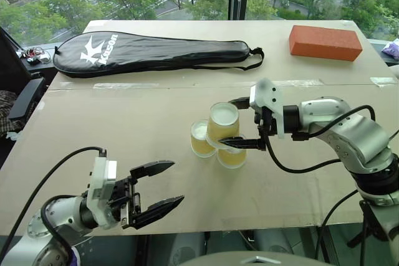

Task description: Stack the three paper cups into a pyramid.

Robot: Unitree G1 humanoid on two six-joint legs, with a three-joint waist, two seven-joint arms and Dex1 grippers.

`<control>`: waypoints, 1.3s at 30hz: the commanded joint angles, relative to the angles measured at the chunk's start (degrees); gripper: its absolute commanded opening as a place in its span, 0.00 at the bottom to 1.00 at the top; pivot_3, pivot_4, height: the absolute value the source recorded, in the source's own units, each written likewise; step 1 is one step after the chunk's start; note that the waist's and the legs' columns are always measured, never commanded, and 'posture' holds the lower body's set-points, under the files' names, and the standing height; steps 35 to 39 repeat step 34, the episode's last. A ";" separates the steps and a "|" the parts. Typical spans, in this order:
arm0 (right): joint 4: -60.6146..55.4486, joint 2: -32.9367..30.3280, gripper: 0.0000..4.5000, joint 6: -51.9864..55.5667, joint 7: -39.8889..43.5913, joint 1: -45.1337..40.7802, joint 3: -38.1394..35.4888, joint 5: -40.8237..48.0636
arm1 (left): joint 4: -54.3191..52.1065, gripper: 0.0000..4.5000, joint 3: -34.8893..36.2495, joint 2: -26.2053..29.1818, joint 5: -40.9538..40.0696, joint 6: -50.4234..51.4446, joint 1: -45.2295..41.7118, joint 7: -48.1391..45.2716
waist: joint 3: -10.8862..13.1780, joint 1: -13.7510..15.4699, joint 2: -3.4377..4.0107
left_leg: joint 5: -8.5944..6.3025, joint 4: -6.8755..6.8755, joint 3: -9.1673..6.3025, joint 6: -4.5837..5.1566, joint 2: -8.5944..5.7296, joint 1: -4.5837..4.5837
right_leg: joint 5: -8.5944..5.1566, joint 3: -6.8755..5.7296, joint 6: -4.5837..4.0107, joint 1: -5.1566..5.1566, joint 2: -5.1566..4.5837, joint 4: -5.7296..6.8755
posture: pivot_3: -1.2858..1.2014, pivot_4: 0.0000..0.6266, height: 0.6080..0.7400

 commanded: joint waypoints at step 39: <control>-5.80 -6.24 0.99 -27.65 15.78 71.11 -56.47 2.80 | 7.75 1.00 1.31 0.65 9.98 -2.80 1.66 4.10 | -0.20 0.99 -0.12 | -0.03 -0.03 0.22 -0.01 0.11 0.72 | -0.20 0.16 0.28 0.63 -0.03 -0.09 | 0.52 0.24 1.00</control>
